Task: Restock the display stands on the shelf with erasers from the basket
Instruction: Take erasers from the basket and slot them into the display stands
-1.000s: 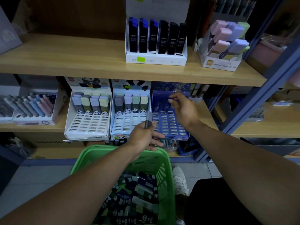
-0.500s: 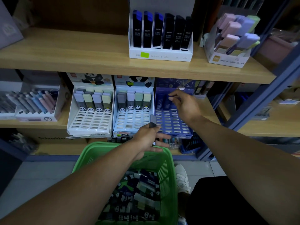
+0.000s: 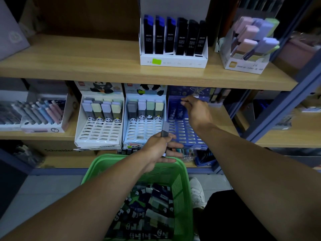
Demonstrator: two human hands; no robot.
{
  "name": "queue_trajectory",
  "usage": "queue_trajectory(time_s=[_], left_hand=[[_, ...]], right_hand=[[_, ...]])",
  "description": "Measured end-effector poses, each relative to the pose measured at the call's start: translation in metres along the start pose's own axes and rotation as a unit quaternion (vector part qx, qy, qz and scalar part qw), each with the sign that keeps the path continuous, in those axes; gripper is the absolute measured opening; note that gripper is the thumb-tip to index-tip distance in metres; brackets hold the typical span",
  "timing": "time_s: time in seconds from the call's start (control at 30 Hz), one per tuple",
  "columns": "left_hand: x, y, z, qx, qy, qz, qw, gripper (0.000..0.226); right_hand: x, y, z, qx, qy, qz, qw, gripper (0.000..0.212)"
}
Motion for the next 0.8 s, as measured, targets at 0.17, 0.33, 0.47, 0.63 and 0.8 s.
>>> queue_trajectory(time_s=[0.17, 0.33, 0.47, 0.63, 0.8], left_hand=[[0.0, 0.001, 0.003, -0.014, -0.001, -0.001, 1.0, 0.024], [0.0, 0.003, 0.004, -0.023, 0.004, -0.006, 1.0, 0.023], [0.001, 0.002, 0.003, -0.021, 0.007, -0.01, 1.0, 0.021], [0.005, 0.0, 0.002, -0.017, 0.006, -0.003, 1.0, 0.023], [0.006, -0.002, 0.002, -0.008, -0.009, -0.015, 1.0, 0.024]], right_hand=[[0.002, 0.001, 0.002, 0.001, -0.033, -0.026, 0.999, 0.03], [0.001, 0.001, 0.009, -0.032, -0.007, 0.013, 0.999, 0.026], [0.004, 0.0, 0.01, -0.029, 0.004, 0.022, 0.999, 0.024], [-0.004, -0.005, 0.012, -0.003, 0.067, -0.004, 0.998, 0.025], [-0.003, -0.002, 0.011, -0.03, 0.115, 0.036, 0.992, 0.024]])
Point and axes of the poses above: each hand's wrist, its own y-axis away from the middle knuckle, its own z-axis out of the back of the hand, x = y × z, the point moved 2 cm from there along -y, towards the middle knuckle, and after that the axes turned 9 degrees about -z, right-handed, at the moved point
